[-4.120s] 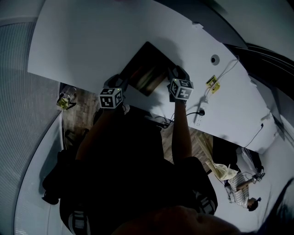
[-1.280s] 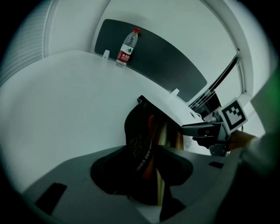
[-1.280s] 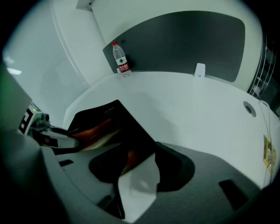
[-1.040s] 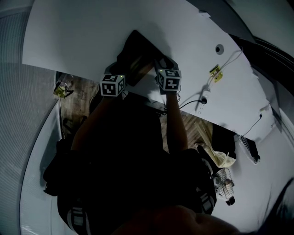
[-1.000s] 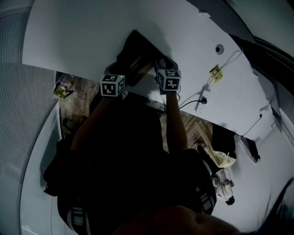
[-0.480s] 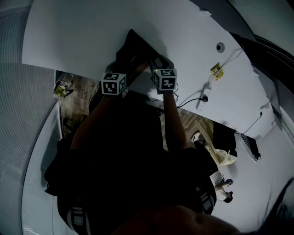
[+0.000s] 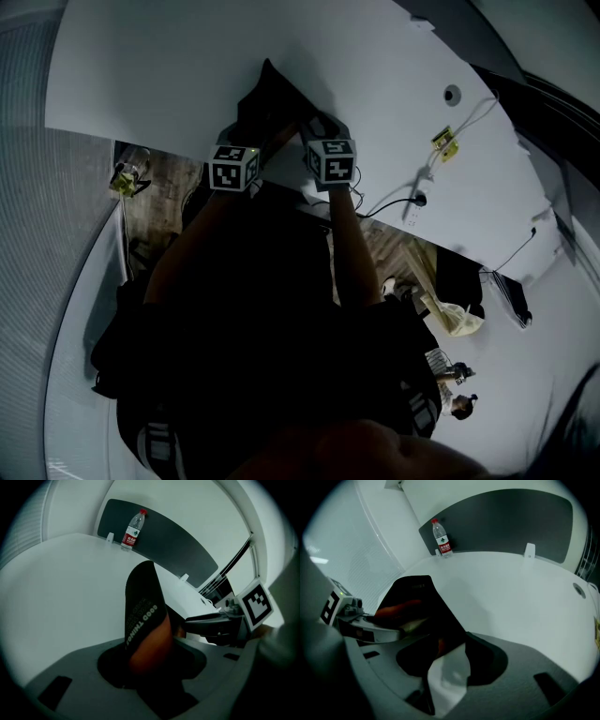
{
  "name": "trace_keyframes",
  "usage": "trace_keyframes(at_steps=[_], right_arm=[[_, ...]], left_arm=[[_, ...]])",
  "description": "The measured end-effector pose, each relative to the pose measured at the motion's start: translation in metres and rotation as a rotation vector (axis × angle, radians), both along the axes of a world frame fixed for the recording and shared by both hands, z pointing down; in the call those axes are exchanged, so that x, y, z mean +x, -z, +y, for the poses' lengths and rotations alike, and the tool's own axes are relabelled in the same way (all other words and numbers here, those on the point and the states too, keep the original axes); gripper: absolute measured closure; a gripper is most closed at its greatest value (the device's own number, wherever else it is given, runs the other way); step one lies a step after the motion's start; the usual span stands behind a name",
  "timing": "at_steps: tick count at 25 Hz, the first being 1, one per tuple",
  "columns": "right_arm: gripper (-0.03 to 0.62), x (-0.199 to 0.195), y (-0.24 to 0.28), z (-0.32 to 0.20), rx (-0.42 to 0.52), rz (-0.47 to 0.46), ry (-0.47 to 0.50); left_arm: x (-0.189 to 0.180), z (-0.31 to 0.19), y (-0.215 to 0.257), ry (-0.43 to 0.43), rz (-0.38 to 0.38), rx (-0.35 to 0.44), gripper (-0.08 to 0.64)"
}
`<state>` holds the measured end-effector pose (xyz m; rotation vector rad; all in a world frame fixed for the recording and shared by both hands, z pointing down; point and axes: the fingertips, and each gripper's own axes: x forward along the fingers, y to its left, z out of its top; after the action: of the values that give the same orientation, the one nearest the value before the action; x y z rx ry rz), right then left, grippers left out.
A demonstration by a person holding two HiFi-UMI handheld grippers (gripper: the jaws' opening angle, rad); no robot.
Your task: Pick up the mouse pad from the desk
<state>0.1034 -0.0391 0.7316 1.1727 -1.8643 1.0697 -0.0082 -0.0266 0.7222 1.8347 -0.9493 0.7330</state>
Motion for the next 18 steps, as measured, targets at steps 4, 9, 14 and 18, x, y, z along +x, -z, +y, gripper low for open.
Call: trace_keyframes(at_steps=[4, 9, 14, 18], right_arm=[[0.436, 0.0023, -0.0005, -0.0011, -0.003, -0.011, -0.015], [0.439, 0.0017, 0.0001, 0.0004, 0.001, -0.016, -0.023], [0.437, 0.0028, 0.0001, 0.0007, 0.005, -0.020, -0.020], [0.434, 0.0024, 0.0012, 0.0010, 0.000, -0.024, -0.020]], left_arm=[[-0.0019, -0.0008, -0.0014, 0.001, -0.012, 0.003, 0.420], [-0.0049, -0.0006, -0.0011, 0.008, -0.003, 0.007, 0.441], [-0.0083, -0.0021, -0.0025, 0.018, 0.011, 0.003, 0.484], [-0.0067, -0.0019, -0.0009, 0.007, 0.021, 0.007, 0.524]])
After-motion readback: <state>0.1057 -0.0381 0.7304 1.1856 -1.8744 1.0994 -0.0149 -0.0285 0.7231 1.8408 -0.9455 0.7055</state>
